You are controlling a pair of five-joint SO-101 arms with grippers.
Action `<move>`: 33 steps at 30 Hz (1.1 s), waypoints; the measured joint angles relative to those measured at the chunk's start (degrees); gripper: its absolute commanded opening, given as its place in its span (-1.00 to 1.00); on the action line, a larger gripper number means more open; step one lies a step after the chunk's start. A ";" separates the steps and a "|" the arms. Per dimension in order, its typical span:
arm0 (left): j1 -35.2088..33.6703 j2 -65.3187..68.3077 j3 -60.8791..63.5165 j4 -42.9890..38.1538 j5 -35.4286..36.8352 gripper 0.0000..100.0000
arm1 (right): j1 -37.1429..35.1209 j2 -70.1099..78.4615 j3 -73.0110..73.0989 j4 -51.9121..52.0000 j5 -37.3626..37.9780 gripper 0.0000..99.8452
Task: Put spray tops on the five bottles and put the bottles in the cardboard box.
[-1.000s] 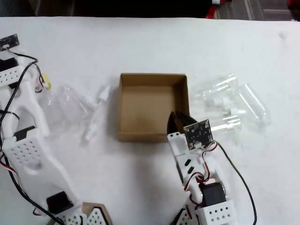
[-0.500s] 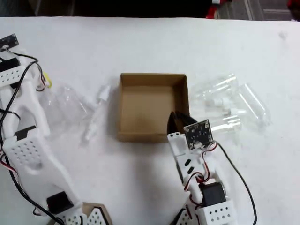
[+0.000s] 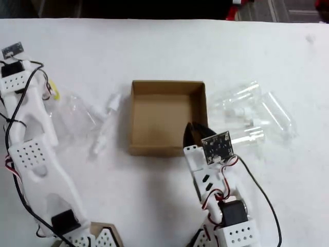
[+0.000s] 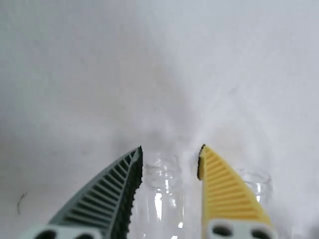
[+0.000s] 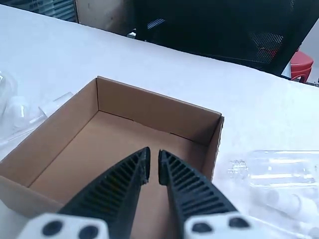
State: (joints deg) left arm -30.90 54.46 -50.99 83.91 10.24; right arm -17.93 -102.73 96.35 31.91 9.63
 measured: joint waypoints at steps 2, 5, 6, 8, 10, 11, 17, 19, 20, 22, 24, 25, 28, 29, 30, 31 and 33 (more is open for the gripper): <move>0.00 1.49 -4.31 2.46 0.00 -0.65 | 0.00 0.00 0.00 0.00 0.00 -0.96; 0.00 4.57 -8.79 5.19 0.00 -0.65 | 0.00 0.00 0.00 0.00 0.00 -0.96; 0.00 5.54 -9.85 5.89 0.00 -0.65 | 0.00 0.00 0.00 0.00 0.00 -0.96; 0.00 7.30 -11.96 7.21 0.00 -0.65 | 0.00 0.00 0.00 0.00 0.00 -0.96; 0.00 8.79 -14.07 8.35 0.00 -0.66 | 0.00 0.00 0.00 0.00 0.00 -0.96; 0.00 9.41 -15.47 8.97 0.00 -0.66 | 0.00 0.00 0.00 0.00 0.00 -0.96; 0.00 11.69 -22.42 11.60 0.00 -0.81 | 0.00 0.00 0.00 0.00 0.00 -0.96; 0.00 11.96 -24.35 12.31 0.00 -0.87 | 0.00 0.00 0.00 0.00 0.00 -0.96; 0.00 12.13 -25.05 12.66 0.00 -0.89 | 0.00 0.00 0.00 0.00 0.00 -0.96; 0.00 12.48 -26.11 13.19 0.00 -0.87 | 0.00 0.00 0.00 0.00 0.00 -0.96; 0.00 12.84 -26.20 13.27 0.09 -0.83 | 0.00 0.00 0.00 0.00 0.00 -0.96; 0.00 13.10 -26.37 13.27 0.09 -0.78 | 0.00 0.00 0.00 0.00 0.00 -0.96; 0.00 13.54 -26.46 13.27 0.09 -0.58 | 0.00 0.00 0.00 0.00 0.00 -0.96; 0.00 13.54 -26.46 13.36 0.09 -0.54 | 0.00 0.00 0.00 0.00 0.00 -0.96; 0.00 13.54 -26.46 13.71 0.09 -0.55 | 0.00 0.00 0.00 0.00 0.00 -0.96; 0.00 13.54 -26.46 14.15 0.09 -0.56 | 0.00 0.00 0.00 0.00 0.00 -0.96; 0.00 13.54 -26.46 14.86 0.09 -0.57 | 0.00 0.00 0.00 0.00 0.00 -0.96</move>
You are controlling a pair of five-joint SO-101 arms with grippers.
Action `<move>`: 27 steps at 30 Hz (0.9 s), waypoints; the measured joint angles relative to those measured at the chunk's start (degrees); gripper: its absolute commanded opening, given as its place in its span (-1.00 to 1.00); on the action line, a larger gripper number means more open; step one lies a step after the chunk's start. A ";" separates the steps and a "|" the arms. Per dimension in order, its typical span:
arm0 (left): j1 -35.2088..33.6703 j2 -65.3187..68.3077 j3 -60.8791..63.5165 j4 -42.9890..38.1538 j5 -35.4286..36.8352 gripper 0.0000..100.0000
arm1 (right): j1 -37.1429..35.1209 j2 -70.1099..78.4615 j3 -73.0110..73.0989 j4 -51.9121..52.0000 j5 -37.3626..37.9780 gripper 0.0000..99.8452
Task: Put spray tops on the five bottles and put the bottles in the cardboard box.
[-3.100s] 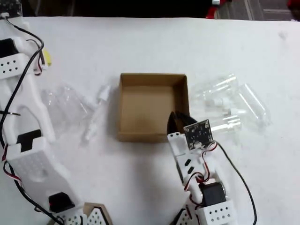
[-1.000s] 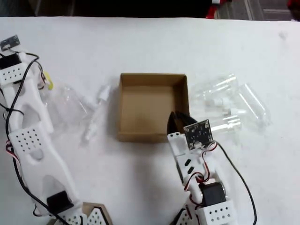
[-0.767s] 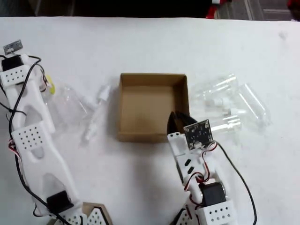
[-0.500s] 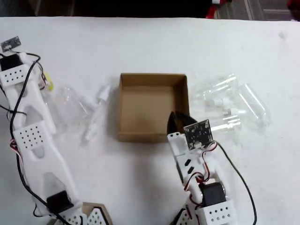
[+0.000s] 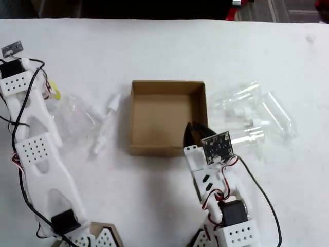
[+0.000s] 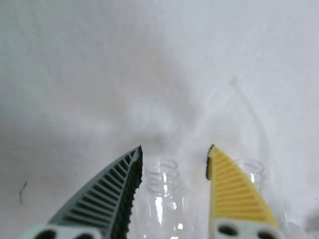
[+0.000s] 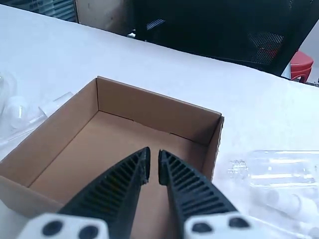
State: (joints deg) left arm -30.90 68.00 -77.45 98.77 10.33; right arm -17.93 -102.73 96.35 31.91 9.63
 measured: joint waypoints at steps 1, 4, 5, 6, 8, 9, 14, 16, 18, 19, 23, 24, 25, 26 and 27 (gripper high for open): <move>0.00 0.00 0.00 0.26 0.00 -0.57 | 0.00 0.00 0.00 0.00 0.00 -0.96; 0.00 0.00 0.00 1.14 0.00 -0.58 | 0.00 0.00 0.00 0.00 0.00 -0.96; 0.00 0.00 0.00 1.49 0.00 -0.58 | 0.00 0.00 0.00 0.00 0.00 -0.96; 0.00 0.00 0.00 1.93 0.00 -0.58 | 0.00 0.00 0.00 0.00 0.00 -0.96; 0.00 0.00 0.00 2.46 0.00 -0.58 | 0.00 0.00 0.00 0.00 0.00 -0.96; 0.00 0.00 0.00 2.64 0.00 -0.58 | 0.00 0.00 0.00 0.00 0.00 -0.96; 0.00 0.00 0.00 2.81 0.00 -0.58 | 0.00 0.00 0.00 0.00 0.00 -0.96; 0.00 0.00 0.00 2.81 0.00 -0.58 | 0.00 0.00 0.00 0.00 0.00 -0.96; 0.00 0.00 0.00 2.81 0.62 -0.58 | 0.00 0.00 0.00 0.00 0.00 -0.96; 0.00 0.00 0.00 2.81 1.23 -0.58 | 0.00 0.00 0.00 0.00 0.00 -0.96; 0.00 0.00 0.00 2.81 2.11 -0.58 | 0.00 0.00 0.00 0.00 0.00 -0.96; 0.00 0.00 0.00 2.81 2.11 -0.58 | 0.00 0.00 0.00 0.00 0.00 -0.96; 0.00 0.00 0.00 2.81 2.11 -0.58 | 0.00 0.00 0.00 0.00 0.00 -0.96; 0.00 0.00 0.00 2.81 2.11 -0.58 | 0.00 0.00 0.00 0.00 0.00 -0.96; 0.00 0.00 0.00 2.81 2.11 -0.58 | 0.00 0.00 0.00 0.00 0.00 -0.96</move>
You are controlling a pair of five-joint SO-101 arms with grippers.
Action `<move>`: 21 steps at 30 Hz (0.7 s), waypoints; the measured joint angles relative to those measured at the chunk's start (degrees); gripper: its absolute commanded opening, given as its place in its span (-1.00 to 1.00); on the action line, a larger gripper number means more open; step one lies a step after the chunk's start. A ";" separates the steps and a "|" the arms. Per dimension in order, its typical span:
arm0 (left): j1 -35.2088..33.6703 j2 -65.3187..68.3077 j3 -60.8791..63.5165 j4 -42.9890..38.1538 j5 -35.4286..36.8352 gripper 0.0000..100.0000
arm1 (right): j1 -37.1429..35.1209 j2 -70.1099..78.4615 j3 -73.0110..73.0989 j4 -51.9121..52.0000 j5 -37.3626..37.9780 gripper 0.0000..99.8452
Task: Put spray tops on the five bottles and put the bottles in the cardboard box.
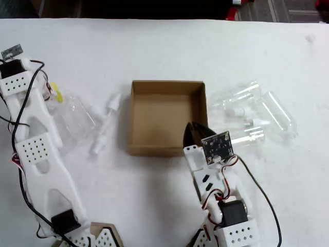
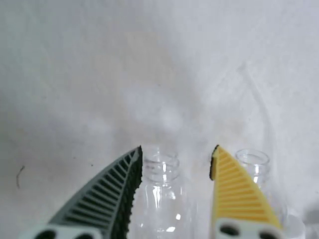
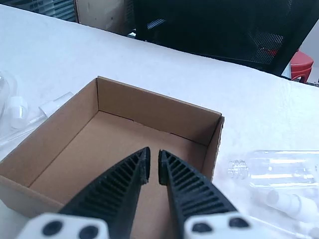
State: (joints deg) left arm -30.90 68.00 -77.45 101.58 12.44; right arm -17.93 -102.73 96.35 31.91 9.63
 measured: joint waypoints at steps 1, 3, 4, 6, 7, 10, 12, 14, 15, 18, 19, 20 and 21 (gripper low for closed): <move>0.00 0.00 0.00 0.00 0.00 -0.58 | 0.00 0.00 0.00 0.00 0.00 -0.96; 0.00 0.00 0.00 0.00 0.00 -0.58 | 0.00 0.00 0.00 0.00 0.00 -0.96; 0.00 0.00 0.00 0.00 0.00 -0.58 | 0.00 0.00 0.00 0.00 0.00 -0.96; 0.00 0.00 0.00 0.00 0.00 -0.62 | 0.00 0.00 0.00 0.00 0.00 -0.96; 0.00 0.00 0.00 0.00 0.00 -0.67 | 0.00 0.00 0.00 0.00 0.00 -0.96; 0.00 0.00 0.00 0.00 0.09 -0.82 | 0.00 0.00 0.00 0.00 0.00 -0.96; 0.00 0.00 0.00 0.00 0.26 -0.86 | 0.00 0.00 0.00 0.00 0.00 -0.96; 0.00 0.00 0.00 0.00 0.26 -0.86 | 0.00 0.00 0.00 0.00 0.00 -0.96; 0.00 0.00 0.00 0.00 0.44 -0.86 | 0.00 0.00 0.00 0.00 0.00 -0.96; 0.00 0.00 0.00 0.00 0.44 -0.87 | 0.00 0.00 0.00 0.00 0.00 -0.96; 0.00 0.00 0.00 0.00 0.44 -0.87 | 0.00 0.00 0.00 0.00 0.00 -0.96; 0.00 0.00 0.00 0.00 0.44 -0.87 | 0.00 0.00 0.00 0.00 0.00 -0.96; 0.00 0.00 0.00 0.00 0.44 -0.87 | 0.00 0.00 0.00 0.00 0.00 -0.96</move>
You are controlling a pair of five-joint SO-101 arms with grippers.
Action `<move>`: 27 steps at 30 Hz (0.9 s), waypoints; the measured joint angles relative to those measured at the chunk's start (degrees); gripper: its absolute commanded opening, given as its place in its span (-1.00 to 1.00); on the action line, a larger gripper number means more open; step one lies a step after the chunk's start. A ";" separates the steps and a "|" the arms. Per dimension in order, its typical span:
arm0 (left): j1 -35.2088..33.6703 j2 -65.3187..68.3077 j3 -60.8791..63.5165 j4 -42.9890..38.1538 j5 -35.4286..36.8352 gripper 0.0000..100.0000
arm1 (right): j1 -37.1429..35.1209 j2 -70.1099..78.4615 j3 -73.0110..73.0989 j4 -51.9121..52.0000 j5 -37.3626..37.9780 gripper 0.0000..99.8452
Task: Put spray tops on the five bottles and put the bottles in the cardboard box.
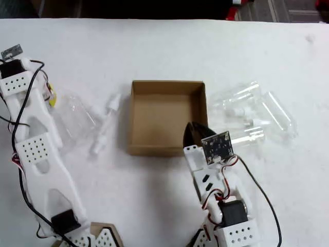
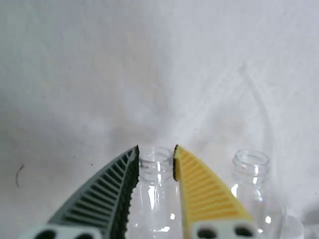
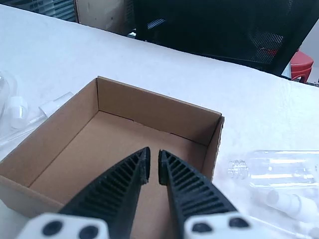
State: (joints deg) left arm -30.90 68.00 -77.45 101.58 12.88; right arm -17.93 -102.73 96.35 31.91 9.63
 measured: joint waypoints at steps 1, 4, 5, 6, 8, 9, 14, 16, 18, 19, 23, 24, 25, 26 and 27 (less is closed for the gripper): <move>0.00 0.00 0.00 0.00 0.00 -0.87 | 0.00 0.00 0.00 0.00 0.00 -0.96; 0.18 0.00 0.00 0.00 0.00 -0.90 | 0.00 0.00 0.00 0.00 0.00 -0.96; 0.35 0.00 -0.18 0.00 -0.09 -0.94 | 0.00 0.00 0.00 0.00 0.00 -0.96; 0.62 0.00 -0.62 0.00 -0.09 -0.97 | 0.00 0.00 0.00 0.00 0.00 -0.96; 1.05 -0.53 -1.05 0.00 -0.09 -0.95 | 0.00 0.00 0.00 0.00 0.00 -0.96; 1.14 -1.32 -1.14 0.00 -0.09 -0.95 | 0.00 0.00 0.00 0.00 0.00 -0.96; 1.49 -7.38 0.26 0.35 -0.09 -0.96 | 0.00 0.00 0.00 0.00 0.00 -0.96; 1.76 -10.55 2.29 0.35 -0.18 -0.96 | 0.00 0.00 0.00 0.00 0.00 -0.96; 2.37 -14.42 4.92 0.35 -0.18 -0.96 | 0.00 0.00 0.00 0.00 0.00 -0.96; 2.99 -16.79 6.59 0.35 -0.18 -0.96 | 0.00 0.00 0.00 0.00 0.00 -0.96; 6.42 -29.54 14.77 0.35 -0.18 -0.96 | 0.00 0.00 0.00 0.00 0.00 -0.96; 7.65 -33.49 17.32 0.35 -0.18 -0.96 | 0.00 0.00 0.00 0.00 0.00 -0.96; 8.97 -37.63 20.04 0.35 -0.18 -0.96 | 0.00 0.00 0.00 0.00 0.00 -0.96; 10.55 -41.85 22.51 0.35 -0.18 -0.96 | 0.00 0.00 0.00 0.00 0.00 -0.96; 12.31 -46.42 25.14 0.35 -0.18 -0.96 | 0.00 0.00 0.00 0.00 0.00 -0.96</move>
State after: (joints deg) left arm -18.59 21.58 -52.31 101.93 12.70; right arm -17.93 -102.73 96.35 31.91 9.63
